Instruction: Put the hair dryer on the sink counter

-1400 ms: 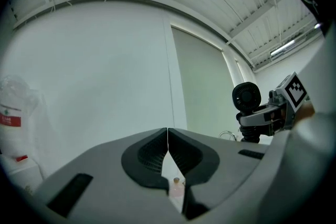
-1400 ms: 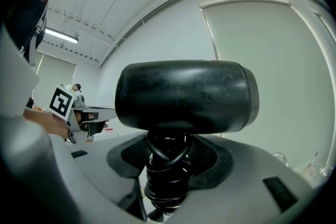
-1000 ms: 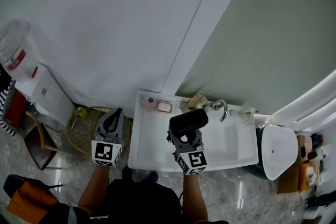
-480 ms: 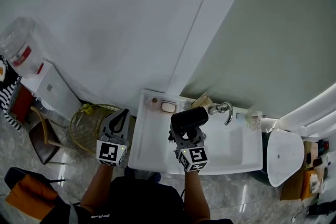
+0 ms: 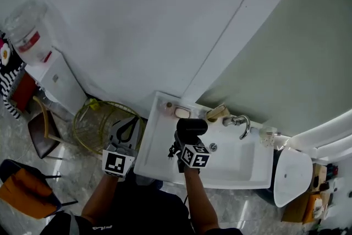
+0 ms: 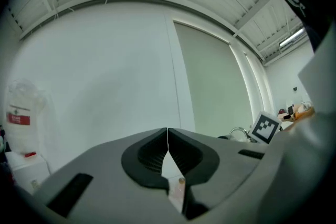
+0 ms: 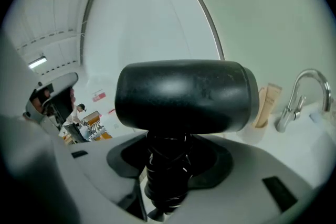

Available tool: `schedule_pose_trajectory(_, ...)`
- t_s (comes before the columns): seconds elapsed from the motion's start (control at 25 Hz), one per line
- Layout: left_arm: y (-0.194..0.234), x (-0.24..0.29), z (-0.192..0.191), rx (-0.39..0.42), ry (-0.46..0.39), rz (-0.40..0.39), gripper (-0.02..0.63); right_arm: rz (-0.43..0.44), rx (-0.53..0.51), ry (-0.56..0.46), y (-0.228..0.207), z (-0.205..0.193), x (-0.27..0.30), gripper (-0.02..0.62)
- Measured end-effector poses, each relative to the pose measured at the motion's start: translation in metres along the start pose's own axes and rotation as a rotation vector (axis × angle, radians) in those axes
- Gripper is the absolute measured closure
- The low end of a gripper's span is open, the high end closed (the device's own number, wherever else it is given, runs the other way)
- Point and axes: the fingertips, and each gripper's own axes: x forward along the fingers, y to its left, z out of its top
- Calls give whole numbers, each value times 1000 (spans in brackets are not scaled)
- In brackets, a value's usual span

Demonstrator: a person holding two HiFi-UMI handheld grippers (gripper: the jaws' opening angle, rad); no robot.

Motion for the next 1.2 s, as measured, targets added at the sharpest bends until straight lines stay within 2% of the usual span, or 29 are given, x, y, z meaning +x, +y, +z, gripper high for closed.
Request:
schedule_pose_trajectory(0.24,5,-13,-13,18,-1,-11,580,-14,210,331,-6,-83,57,379)
schedule_pose_trajectory(0.4,16,-19,-15,24,-15,14,580,-58,236,516,-12,-128,92,379)
schedule_pose_trajectory(0.52,24,-25,-18,41,8,17,580,-109,250,622,-18,-158,114,380)
schedule_pose_trajectory(0.68,32,-32,-22,41,13,44,580,-170,289,702,-27,-180,131,380)
schedule_pose_trajectory(0.8,35,-39,-23,40,10,61,580,-194,247,746,-27,-189,136,380)
schedule_pose_trajectory(1.04,35,-39,-26,70,40,54,580,-217,259,772,-27,-195,149,379)
schedule_pose_trajectory(1.2,32,-41,-29,76,49,45,580,-238,314,773,-31,-202,153,379)
